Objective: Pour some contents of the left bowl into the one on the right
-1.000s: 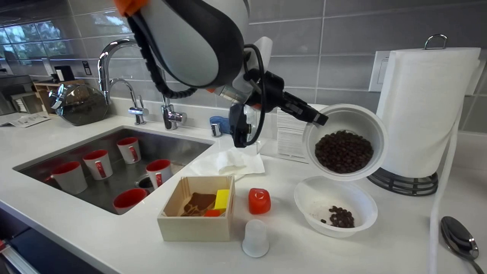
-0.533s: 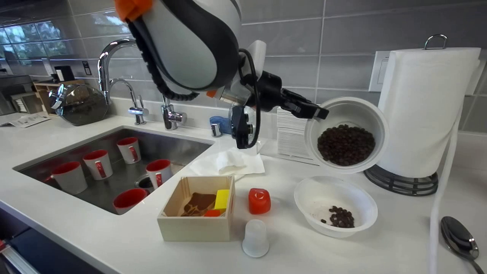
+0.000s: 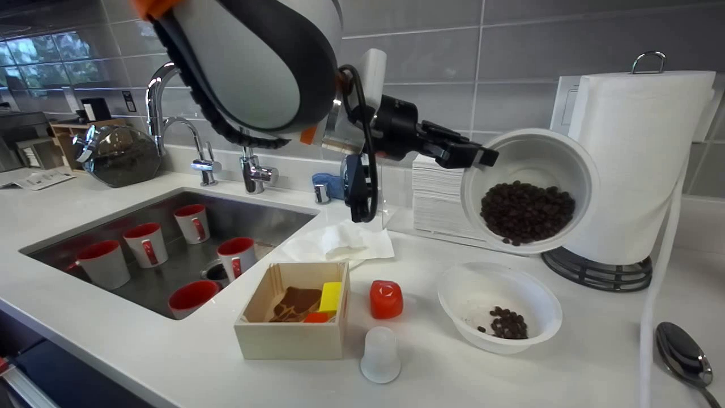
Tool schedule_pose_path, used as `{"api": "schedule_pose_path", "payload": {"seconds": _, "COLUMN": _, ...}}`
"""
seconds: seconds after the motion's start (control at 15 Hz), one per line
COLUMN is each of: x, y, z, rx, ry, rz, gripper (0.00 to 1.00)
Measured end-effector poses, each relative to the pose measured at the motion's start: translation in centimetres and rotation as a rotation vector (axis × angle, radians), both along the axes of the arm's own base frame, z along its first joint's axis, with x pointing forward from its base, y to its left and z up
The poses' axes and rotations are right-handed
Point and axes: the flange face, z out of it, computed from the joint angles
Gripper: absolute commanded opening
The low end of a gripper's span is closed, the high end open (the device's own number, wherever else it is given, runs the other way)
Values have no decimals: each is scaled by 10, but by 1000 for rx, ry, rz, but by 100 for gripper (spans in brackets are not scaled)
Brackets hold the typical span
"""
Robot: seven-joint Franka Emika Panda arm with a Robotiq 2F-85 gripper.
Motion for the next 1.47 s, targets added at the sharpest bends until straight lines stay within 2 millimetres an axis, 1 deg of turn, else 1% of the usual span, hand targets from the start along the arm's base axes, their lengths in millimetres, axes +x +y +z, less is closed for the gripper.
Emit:
{"api": "schedule_pose_path", "payload": {"seconds": 0.27, "x": -7, "y": 9, "z": 18, "rx": -20, "ry": -47, "rz": 6, "gripper": 0}}
{"api": "schedule_pose_path", "payload": {"seconds": 0.47, "x": -8, "y": 18, "z": 25, "rx": -43, "ry": -71, "rz": 19, "gripper": 0}}
{"api": "schedule_pose_path", "payload": {"seconds": 0.67, "x": -9, "y": 22, "z": 24, "rx": -55, "ry": -75, "rz": 21, "gripper": 0}}
{"api": "schedule_pose_path", "payload": {"seconds": 1.13, "x": -10, "y": 14, "z": 21, "rx": -81, "ry": -78, "rz": -5, "gripper": 0}}
{"api": "schedule_pose_path", "payload": {"seconds": 1.47, "x": -4, "y": 21, "z": 20, "rx": -123, "ry": -88, "rz": 4, "gripper": 0}}
